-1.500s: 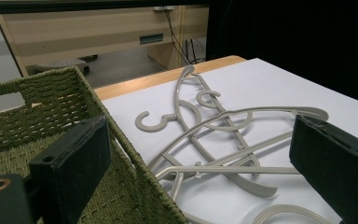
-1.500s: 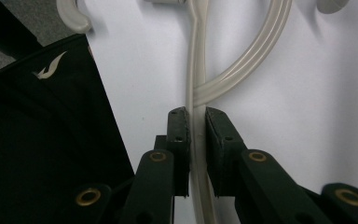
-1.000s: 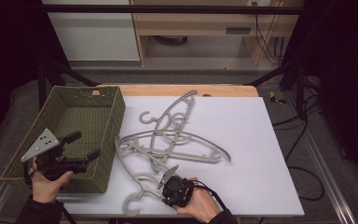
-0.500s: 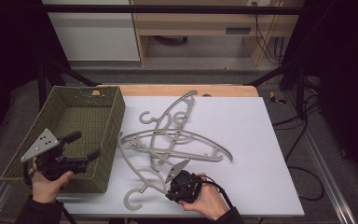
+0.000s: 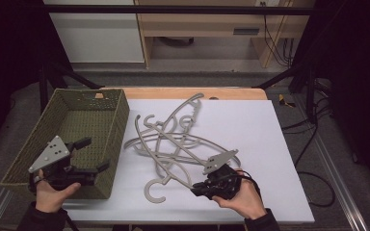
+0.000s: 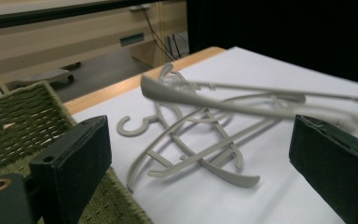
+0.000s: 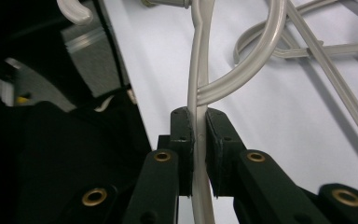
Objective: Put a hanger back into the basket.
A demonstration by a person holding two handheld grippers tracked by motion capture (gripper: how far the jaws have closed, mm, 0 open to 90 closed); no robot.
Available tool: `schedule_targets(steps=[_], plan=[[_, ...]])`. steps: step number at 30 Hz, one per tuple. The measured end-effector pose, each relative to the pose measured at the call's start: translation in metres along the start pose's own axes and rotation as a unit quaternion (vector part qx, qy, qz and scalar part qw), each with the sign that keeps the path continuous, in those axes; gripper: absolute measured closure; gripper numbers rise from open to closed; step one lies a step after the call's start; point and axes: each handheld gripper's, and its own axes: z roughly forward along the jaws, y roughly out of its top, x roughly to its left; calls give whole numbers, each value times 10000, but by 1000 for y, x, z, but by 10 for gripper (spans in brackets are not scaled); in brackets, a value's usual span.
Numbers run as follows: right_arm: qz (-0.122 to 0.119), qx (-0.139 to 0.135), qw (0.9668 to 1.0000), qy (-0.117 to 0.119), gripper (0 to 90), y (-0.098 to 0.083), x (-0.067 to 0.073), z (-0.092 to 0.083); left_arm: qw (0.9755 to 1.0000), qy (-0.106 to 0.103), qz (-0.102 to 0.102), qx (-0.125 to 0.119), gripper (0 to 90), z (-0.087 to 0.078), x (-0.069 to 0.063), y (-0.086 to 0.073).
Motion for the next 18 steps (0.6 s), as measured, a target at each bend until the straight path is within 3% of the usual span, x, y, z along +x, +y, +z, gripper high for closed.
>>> schedule_targets(steps=[3,7,11,12,18], plan=[[-24,-17,10000,91,820,-4,-4,-9,9994,-192,258,148,53,5,-12,4],[-60,36,9998,188,820,-7,-5,-11,9960,-411,685,396,53,13,-29,8],[-149,46,9992,358,820,-8,-5,-12,9903,-584,1077,662,56,26,-46,8],[-168,26,9990,404,819,-8,-5,-12,9878,-611,1221,746,57,28,-49,8],[-176,114,9978,626,819,-10,-6,-14,9759,-541,1847,1032,67,44,-65,9]])
